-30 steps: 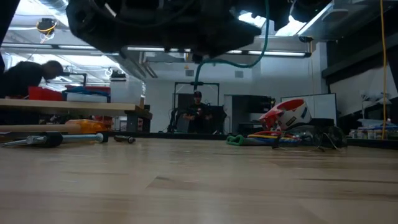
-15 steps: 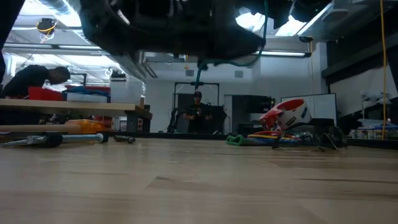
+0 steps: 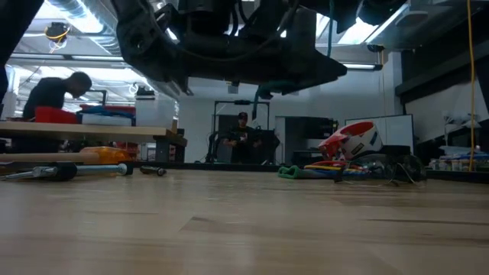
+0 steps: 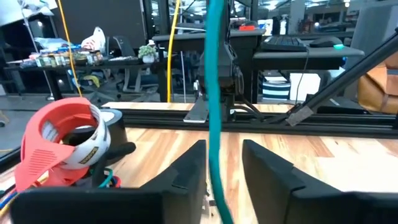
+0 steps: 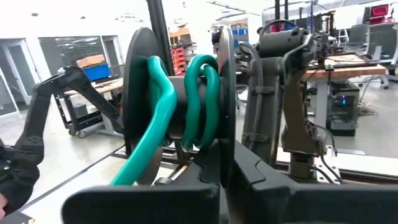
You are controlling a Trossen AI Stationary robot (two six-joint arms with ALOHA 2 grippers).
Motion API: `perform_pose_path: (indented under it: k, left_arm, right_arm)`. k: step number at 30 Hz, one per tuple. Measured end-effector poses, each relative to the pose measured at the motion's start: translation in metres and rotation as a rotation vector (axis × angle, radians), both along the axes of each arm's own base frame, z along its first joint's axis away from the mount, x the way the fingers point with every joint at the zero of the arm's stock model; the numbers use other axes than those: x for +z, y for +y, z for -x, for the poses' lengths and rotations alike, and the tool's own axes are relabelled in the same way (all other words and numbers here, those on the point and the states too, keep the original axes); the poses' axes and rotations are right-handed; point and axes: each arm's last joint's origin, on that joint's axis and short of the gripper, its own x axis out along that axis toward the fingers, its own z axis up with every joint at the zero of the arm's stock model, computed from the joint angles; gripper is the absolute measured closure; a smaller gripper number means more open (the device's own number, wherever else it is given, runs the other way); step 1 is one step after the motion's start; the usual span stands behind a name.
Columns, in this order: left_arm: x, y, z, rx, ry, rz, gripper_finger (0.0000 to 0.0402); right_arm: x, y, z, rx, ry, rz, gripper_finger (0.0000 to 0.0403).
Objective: Coil cords
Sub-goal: Coil the green wire to the spool
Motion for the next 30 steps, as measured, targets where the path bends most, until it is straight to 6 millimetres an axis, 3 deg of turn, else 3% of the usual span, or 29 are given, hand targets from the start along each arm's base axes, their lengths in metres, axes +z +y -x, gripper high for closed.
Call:
perform_pose_path:
  k: [10, 16, 22, 30]
  left_arm:
    - [-0.004, -0.003, 0.002, -0.008, 0.023, 0.007, 0.0390]
    - [-0.017, -0.008, 0.004, 0.013, 0.136, 0.071, 0.0398]
    - [-0.034, -0.016, 0.010, 0.032, 0.305, 0.128, 0.0399]
    - [-0.039, -0.027, 0.015, 0.053, 0.352, 0.165, 0.0400]
  right_arm:
    - [-0.011, -0.002, 0.000, 0.028, 0.121, -0.015, 0.0400]
    - [-0.012, -0.008, 0.008, 0.037, 0.207, -0.032, 0.0400]
    - [0.003, -0.015, 0.032, -0.007, 0.250, 0.012, 0.0400]
    - [0.012, -0.009, 0.069, -0.121, 0.404, 0.087, 0.0400]
